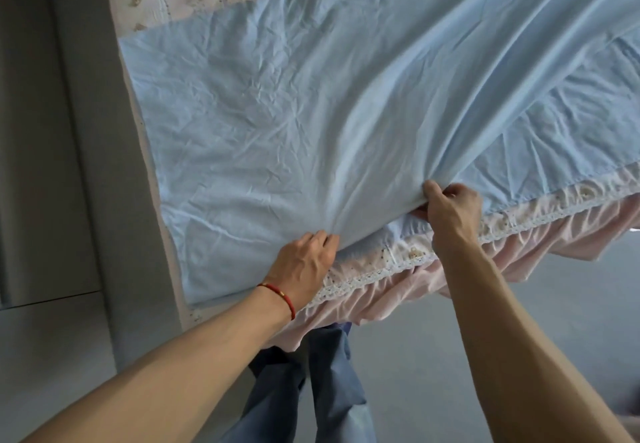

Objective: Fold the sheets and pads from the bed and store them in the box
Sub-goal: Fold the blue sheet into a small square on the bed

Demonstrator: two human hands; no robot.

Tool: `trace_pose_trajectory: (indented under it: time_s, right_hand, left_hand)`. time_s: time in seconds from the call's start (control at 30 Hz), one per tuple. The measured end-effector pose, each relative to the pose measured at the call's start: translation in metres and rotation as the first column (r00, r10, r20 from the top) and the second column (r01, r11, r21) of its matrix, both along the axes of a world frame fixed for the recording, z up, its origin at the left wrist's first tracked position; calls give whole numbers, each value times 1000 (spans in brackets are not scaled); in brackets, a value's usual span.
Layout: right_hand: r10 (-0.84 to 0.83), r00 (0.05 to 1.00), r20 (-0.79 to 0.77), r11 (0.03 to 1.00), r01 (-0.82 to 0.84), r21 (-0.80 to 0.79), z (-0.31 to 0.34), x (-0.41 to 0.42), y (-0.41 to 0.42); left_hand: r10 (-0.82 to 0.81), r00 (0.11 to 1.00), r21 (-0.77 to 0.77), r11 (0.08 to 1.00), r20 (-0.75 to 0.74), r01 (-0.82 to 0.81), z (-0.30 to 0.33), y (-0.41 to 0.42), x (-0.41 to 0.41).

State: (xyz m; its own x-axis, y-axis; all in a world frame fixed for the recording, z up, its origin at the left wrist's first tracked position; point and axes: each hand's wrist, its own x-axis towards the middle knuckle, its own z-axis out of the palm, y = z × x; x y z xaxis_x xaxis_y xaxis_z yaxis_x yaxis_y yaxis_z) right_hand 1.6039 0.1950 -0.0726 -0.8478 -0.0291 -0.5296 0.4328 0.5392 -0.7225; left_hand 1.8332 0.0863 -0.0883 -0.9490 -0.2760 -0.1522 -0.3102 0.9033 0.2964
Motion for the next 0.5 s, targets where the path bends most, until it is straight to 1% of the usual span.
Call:
trace_pose_trajectory:
  time_s: [0.07,0.17,0.27,0.37,0.43,0.5]
  right_hand:
    - [-22,1000,21,1000,23,-13,-2,11,21]
    - [-4,998,66,998,0,61,-15,15,42]
    - [-3,989,146,1000,0,19,-22,11,43]
    - [87,984,156,996,-90,12,-17,20,41]
    - [169,973,156,985,-173,9,-12,31,40]
    - [227,958,177,974,-228,-13,-9,40,36]
  left_hand:
    - [-29,999,7,1000,21,29,-1,5,4]
    - [-18,999,-3,1000,50,18,-7,9,7]
    - [81,994,-14,997,67,-80,-7,10,10]
    - [189,971,-58,981,144,-182,-3,7,33]
    - [280,938,-103,959,205,-263,-2,0,54]
    - [346,910,-163,935,228,-314,-3,-9,71]
